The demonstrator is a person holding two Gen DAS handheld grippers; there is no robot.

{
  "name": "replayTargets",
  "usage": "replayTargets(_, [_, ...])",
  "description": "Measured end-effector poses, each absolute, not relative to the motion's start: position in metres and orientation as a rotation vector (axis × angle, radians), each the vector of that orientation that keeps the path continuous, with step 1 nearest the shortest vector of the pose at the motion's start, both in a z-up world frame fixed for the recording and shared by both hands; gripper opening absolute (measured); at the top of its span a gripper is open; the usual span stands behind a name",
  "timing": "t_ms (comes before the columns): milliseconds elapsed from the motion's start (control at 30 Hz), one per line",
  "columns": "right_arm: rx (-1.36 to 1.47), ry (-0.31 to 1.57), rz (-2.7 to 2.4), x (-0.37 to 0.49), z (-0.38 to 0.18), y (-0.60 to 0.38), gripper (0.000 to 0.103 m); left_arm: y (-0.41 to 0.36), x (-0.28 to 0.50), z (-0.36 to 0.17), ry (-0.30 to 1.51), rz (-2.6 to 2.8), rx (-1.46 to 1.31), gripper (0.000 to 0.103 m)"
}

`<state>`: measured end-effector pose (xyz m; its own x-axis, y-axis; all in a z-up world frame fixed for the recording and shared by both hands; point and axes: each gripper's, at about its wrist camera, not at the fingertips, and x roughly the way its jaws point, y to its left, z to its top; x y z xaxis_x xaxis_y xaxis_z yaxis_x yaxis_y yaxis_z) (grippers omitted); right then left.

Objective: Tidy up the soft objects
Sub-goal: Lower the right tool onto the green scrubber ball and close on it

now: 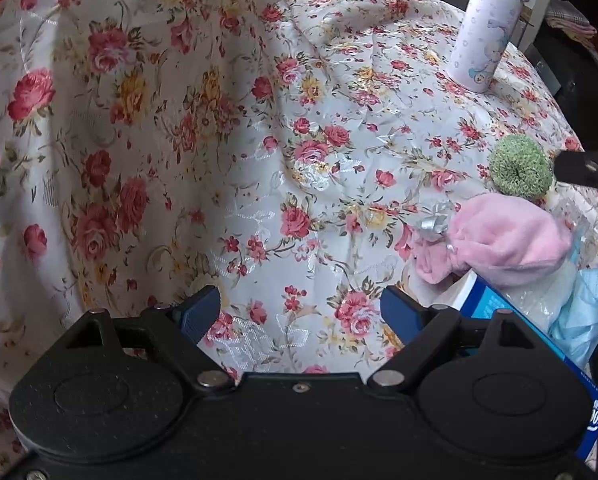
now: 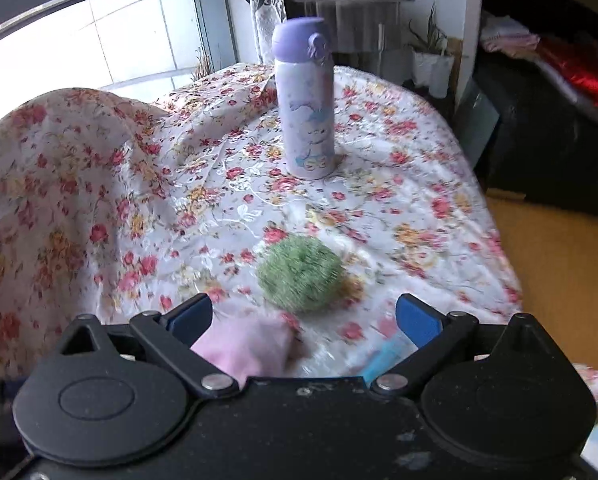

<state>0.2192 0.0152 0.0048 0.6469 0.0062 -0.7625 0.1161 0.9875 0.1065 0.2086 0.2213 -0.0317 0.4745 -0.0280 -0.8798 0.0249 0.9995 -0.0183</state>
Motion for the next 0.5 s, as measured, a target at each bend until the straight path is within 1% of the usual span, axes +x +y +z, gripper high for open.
replayTargets(300, [0.064,0.943,-0.077,0.275,-0.022,0.03,0.098,0.221,0.21,-0.038,1.088,-0.027,-0.009,0.084])
replayTargets(467, [0.128,1.022,-0.078,0.295,-0.042,0.028,0.091,0.22,0.211,-0.04,1.092,-0.033,-0.011,0.083])
replayTargets(500, [0.133,1.04,-0.081,0.297,-0.046,0.028,0.088,0.22,0.211,-0.041,1.093,-0.035,-0.012,0.083])
